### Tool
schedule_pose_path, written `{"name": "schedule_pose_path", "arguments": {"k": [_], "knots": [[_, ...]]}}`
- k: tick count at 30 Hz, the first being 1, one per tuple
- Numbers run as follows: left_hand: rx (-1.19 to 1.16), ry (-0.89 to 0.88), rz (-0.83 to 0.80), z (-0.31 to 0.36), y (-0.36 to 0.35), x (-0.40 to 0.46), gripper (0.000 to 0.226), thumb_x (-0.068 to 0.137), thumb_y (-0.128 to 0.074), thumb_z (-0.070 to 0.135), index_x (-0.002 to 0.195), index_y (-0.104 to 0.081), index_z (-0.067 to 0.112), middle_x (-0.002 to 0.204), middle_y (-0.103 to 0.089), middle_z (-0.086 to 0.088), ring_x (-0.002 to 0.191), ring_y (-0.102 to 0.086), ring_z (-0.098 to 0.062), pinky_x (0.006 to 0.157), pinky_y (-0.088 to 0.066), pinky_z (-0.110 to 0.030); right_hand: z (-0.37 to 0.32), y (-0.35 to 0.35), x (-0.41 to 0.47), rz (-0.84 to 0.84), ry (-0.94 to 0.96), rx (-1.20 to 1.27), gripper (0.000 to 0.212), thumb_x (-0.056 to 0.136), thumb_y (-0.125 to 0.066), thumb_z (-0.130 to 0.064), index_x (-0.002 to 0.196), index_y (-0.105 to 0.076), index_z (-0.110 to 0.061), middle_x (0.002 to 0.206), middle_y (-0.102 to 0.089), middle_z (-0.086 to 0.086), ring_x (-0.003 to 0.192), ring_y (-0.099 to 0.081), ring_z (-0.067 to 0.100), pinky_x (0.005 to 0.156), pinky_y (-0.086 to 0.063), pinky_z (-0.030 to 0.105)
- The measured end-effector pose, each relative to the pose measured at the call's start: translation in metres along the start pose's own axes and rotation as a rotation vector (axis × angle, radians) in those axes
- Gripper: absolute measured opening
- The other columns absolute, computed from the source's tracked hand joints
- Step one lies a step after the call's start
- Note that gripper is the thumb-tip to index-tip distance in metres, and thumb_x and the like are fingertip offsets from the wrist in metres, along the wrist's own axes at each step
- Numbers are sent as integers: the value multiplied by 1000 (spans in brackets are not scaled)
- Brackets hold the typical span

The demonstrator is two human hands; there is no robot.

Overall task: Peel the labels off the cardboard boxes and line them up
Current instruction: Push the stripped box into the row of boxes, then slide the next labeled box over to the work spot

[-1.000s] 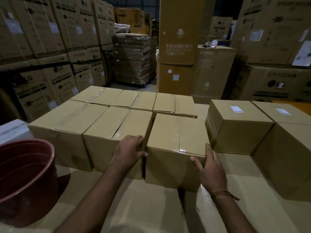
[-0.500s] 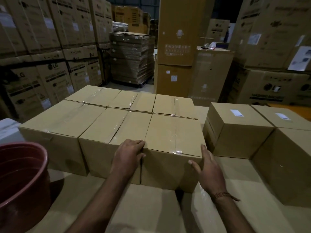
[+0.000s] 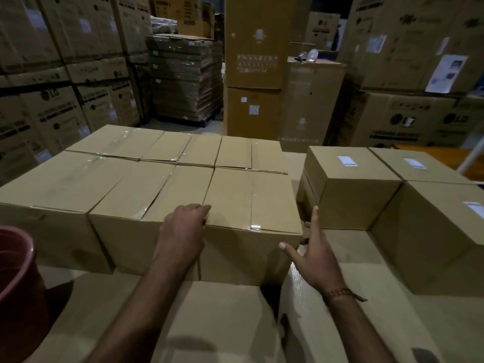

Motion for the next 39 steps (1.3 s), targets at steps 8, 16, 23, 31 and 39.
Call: {"name": "schedule_pose_path", "arguments": {"k": [8,16,23,31,39], "knots": [[-83,-70,55,104,2,16,50,99,-67,43,146,-59,28,145,-61,5,129,-56,-20,103,-48,-41,37,61,18,62,-22,-67,84,100,-45,-70,170,-9,-39,160,-49,-1,116,-64,14,97,-57,42],[-69,-116,71,221,-30,57,55,99,-64,46,151,-53,30,151,-55,4,139,-48,-18,112,-44,-42,94,136,93,51,93,-425,55,99,-70,-43,149,-55,-26,139,-60,-1,125,-57,21,102,-53,40],[14,-153,15,315,-82,121,60,100,-62,47,155,-44,31,158,-48,1,143,-44,-21,115,-40,-42,130,186,199,144,98,-701,71,95,-75,-42,154,-46,-17,139,-58,11,125,-53,29,101,-49,43],[131,-202,-166,366,-170,195,69,101,-62,48,160,-34,24,168,-32,-7,145,-44,-31,113,-45,-48,165,186,274,114,60,-861,93,94,-75,-51,164,-29,-11,165,-38,18,157,-27,39,125,-30,52],[-164,-2,-281,355,-234,233,92,91,-76,47,164,-23,31,175,-4,-4,145,-44,-36,113,-48,-53,189,177,290,-2,38,-885,64,101,-60,-58,157,-44,-30,161,-43,15,156,-24,47,127,-15,64]]}}
Point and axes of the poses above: each hand's wrist, its own x-axis towards the middle knuckle, its own y-axis out of the back of the hand, z = x × y, the point moved 8 cm from there along x, towards the middle knuckle
